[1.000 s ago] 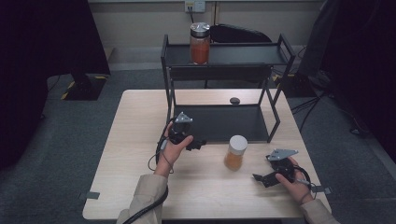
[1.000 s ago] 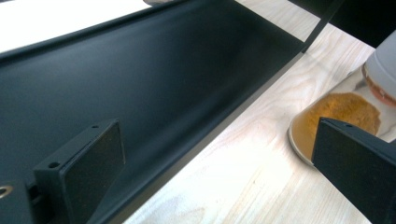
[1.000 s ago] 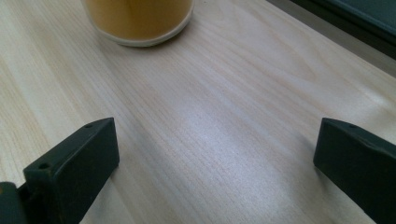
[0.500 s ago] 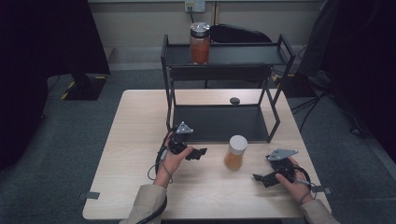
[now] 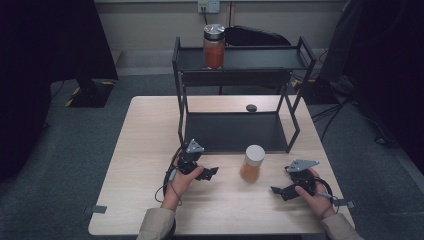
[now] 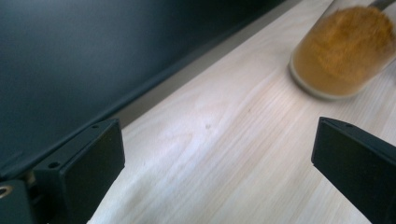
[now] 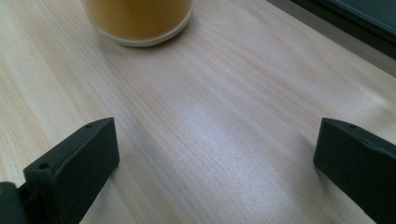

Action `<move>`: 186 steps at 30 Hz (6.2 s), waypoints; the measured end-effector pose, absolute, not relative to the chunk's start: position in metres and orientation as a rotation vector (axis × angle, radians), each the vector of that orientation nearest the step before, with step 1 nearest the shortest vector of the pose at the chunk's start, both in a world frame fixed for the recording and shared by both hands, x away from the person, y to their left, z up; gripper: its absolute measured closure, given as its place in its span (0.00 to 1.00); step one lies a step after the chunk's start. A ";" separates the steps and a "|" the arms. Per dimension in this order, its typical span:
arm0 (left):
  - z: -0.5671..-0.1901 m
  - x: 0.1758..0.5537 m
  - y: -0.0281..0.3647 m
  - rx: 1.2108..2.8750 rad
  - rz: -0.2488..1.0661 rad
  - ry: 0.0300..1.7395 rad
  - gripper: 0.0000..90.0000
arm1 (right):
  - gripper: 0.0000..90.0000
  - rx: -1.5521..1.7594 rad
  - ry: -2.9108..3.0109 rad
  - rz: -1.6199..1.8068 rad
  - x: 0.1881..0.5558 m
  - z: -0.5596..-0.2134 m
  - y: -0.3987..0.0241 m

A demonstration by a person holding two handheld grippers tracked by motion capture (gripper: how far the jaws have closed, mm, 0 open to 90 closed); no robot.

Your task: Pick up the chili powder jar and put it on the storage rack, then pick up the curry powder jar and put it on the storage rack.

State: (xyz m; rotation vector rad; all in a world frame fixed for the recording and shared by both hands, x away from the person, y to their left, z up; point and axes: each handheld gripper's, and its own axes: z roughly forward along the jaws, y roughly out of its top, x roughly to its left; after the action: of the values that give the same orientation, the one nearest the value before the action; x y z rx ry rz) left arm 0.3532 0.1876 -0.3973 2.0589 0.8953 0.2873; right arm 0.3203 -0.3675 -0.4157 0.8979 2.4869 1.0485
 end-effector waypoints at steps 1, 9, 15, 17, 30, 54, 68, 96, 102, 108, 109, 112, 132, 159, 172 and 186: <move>-0.398 0.352 0.189 2.054 0.287 0.902 0.02 | 0.00 0.897 2.487 1.048 0.320 -0.416 -0.368; -0.405 0.338 0.200 2.053 0.298 0.926 0.02 | 0.00 0.898 2.487 1.048 0.320 -0.416 -0.368; -0.412 0.328 0.209 2.050 0.300 0.951 0.02 | 0.00 0.897 2.487 1.048 0.320 -0.416 -0.368; -0.413 0.326 0.211 2.052 0.301 0.958 0.02 | 0.00 0.897 2.487 1.048 0.320 -0.416 -0.368; -0.421 0.309 0.224 2.062 0.331 0.994 0.02 | 0.00 0.897 2.487 1.048 0.320 -0.416 -0.368; -0.423 0.297 0.220 2.157 0.418 0.946 0.00 | 0.00 0.897 2.490 1.045 0.321 -0.415 -0.367; -0.423 0.297 0.219 2.156 0.422 0.950 0.00 | 0.02 0.857 2.544 0.981 0.332 -0.402 -0.358; -0.423 0.296 0.219 2.155 0.422 0.950 0.00 | 0.10 0.729 2.492 1.275 0.365 -0.377 -0.319; -0.422 0.297 0.219 2.159 0.424 0.948 0.00 | 0.23 0.709 2.466 1.330 0.368 -0.381 -0.309; -0.422 0.297 0.219 2.159 0.424 0.948 0.00 | 0.38 0.669 2.450 1.363 0.368 -0.384 -0.303; -0.422 0.297 0.219 2.159 0.424 0.948 0.00 | 0.38 0.659 2.451 1.355 0.368 -0.383 -0.302; -0.422 0.297 0.219 2.158 0.424 0.948 0.00 | 0.39 0.661 2.452 1.339 0.369 -0.381 -0.300; -0.422 0.297 0.219 2.160 0.424 0.947 0.00 | 0.39 0.725 2.480 1.316 0.383 -0.344 -0.302; -0.422 0.297 0.219 2.160 0.424 0.947 0.00 | 0.39 0.785 2.445 1.302 0.403 -0.299 -0.306; -0.422 0.297 0.219 2.160 0.423 0.948 0.00 | 0.39 0.797 2.421 1.315 0.409 -0.272 -0.313; -0.422 0.297 0.219 2.160 0.423 0.947 0.00 | 0.39 0.793 2.404 1.305 0.413 -0.240 -0.315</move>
State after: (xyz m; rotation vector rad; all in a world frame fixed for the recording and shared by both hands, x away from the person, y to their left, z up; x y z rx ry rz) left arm 0.2967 0.2191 -0.4223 2.1601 0.9474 0.4235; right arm 0.4126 -0.3149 -0.2404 0.7935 2.4038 1.3053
